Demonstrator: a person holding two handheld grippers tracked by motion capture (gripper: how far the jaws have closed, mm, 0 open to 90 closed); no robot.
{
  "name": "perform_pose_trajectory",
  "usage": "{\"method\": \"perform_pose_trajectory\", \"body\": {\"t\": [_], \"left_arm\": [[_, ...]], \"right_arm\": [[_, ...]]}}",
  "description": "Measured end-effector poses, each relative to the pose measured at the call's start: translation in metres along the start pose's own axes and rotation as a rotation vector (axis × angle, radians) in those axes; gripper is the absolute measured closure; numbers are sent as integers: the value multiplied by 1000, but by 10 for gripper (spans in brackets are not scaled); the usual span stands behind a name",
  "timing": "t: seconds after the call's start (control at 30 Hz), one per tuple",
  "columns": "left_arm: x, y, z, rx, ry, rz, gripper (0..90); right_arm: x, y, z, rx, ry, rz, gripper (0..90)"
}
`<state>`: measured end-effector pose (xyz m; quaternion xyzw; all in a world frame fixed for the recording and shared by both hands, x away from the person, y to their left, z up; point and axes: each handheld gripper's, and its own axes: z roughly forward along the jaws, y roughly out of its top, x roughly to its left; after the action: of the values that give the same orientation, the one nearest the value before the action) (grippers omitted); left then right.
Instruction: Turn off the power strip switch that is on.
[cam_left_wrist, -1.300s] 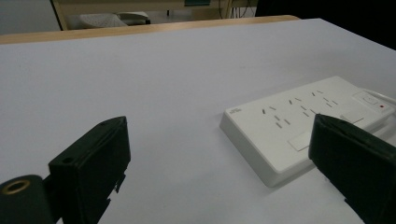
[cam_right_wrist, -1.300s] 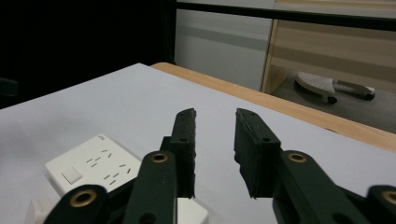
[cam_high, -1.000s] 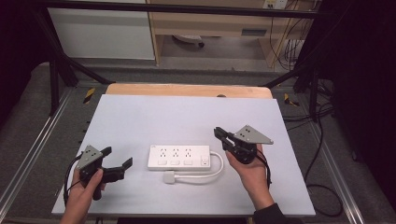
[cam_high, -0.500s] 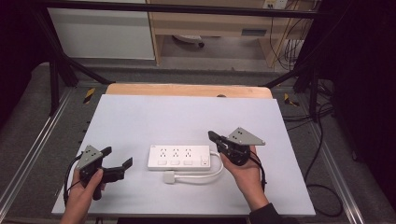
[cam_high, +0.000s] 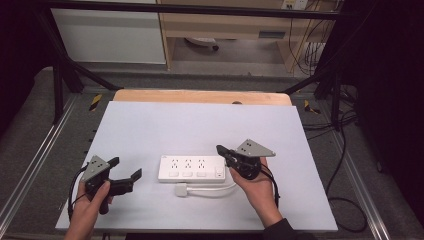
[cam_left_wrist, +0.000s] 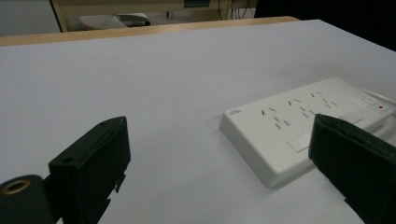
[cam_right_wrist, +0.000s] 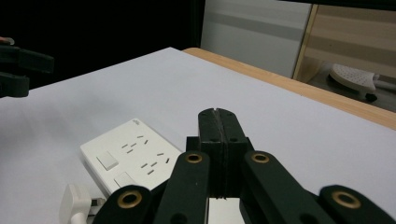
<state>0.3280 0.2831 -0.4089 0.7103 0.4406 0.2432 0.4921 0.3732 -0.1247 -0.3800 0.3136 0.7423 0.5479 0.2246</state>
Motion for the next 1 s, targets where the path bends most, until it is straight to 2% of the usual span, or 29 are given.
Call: {"method": "perform_pose_trajectory", "body": {"t": [0.57,1.0], "left_arm": [[0,0,-1,-5,0,-1,54],[-1,0,-1,-3,-4,1,54]], "right_arm": [[11,-9,15,56,39,-1,900],[11,-16,19,96,44,7,900]]}}
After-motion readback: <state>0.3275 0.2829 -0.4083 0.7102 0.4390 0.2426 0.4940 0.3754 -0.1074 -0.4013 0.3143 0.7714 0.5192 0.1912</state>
